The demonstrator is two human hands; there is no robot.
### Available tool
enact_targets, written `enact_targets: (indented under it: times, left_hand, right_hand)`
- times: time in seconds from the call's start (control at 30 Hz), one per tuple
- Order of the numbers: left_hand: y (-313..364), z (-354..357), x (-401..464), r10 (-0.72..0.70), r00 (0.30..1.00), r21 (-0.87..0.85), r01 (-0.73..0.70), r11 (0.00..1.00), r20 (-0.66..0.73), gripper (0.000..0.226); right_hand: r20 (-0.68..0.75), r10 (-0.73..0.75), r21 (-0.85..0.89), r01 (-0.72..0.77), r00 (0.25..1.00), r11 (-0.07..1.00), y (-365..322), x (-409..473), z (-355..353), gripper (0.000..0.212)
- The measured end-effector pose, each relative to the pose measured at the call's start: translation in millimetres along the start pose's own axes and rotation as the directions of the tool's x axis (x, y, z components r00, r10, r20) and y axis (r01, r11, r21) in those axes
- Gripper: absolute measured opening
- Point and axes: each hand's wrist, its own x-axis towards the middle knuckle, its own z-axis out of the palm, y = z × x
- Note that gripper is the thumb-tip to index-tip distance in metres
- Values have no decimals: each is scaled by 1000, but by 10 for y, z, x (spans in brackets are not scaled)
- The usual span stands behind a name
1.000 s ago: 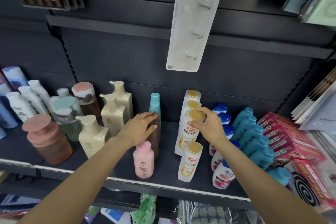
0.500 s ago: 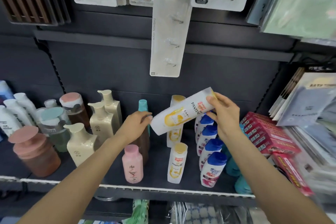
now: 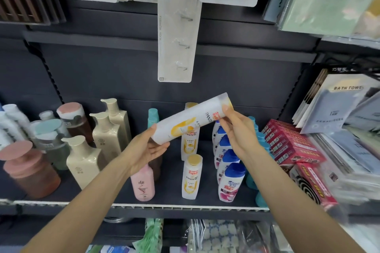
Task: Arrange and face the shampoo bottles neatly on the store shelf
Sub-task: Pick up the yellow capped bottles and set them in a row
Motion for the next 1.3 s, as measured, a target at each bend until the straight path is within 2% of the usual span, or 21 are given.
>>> enact_targets:
  times: [0.07, 0.17, 0.23, 0.3, 0.4, 0.5, 0.53, 0.6, 0.77, 0.93, 1.0, 1.1, 1.17, 1.23, 1.3]
  left_hand:
    - [-35, 2, -37, 82, 996, -18, -82, 997, 29, 35]
    - [-89, 9, -103, 199, 977, 44, -203, 978, 79, 33]
    - [-102, 13, -145, 245, 964, 102, -256, 961, 105, 39]
    - [-104, 6, -170, 284, 949, 235, -309, 922, 136, 47]
    - [-111, 15, -182, 336, 913, 516, -407, 754, 230, 68]
    - [-153, 88, -185, 410, 871, 715, -467, 520, 271, 80]
    - [-166, 114, -182, 442, 855, 752, -474, 458, 270, 80]
    - [-181, 152, -190, 480, 838, 779, -476, 409, 260, 80]
    - [-152, 197, -235, 526, 807, 773, -507, 381, 269, 78]
    - [-21, 264, -266, 443, 842, 753, -501, 427, 310, 66]
    - [42, 284, -288, 428, 846, 771, -493, 403, 317, 61]
    - [86, 323, -323, 440, 835, 819, -486, 305, 331, 63]
    - [83, 354, -343, 459, 826, 861, -461, 216, 327, 73]
    - [74, 385, -374, 506, 806, 912, -402, 86, 307, 82]
    - [59, 404, -392, 580, 749, 934, -352, -62, 320, 83]
  right_hand:
    - [4, 13, 7, -13, 1000, 1000, 4, -27, 21, 19]
    - [-27, 52, 15, -51, 998, 999, -20, -55, 46, 22]
    - [-64, 72, 31, -70, 995, 997, -46, -67, 52, 26]
    - [-59, 71, 54, -68, 996, 996, -63, -79, 60, 25]
    - [12, 32, 74, -33, 999, 997, -82, -122, 78, 15]
    - [84, -5, 35, 3, 996, 999, -115, -168, 106, 15]
    - [106, -10, 19, 8, 994, 1000, -119, -181, 115, 15]
    - [137, -1, -10, 2, 991, 1000, -117, -210, 131, 15]
    - [108, -7, -59, 13, 994, 998, -87, -257, 138, 30]
    - [83, -26, 7, 25, 996, 1000, -64, -284, 114, 27]
    - [88, -34, 13, 32, 996, 999, -67, -288, 122, 29]
    - [86, -50, 5, 50, 995, 999, -81, -297, 157, 32]
    - [77, -62, 1, 62, 995, 998, -83, -309, 191, 34]
    - [53, -58, 7, 57, 997, 998, -71, -318, 218, 38]
    - [26, -41, 21, 41, 999, 999, -52, -315, 239, 43]
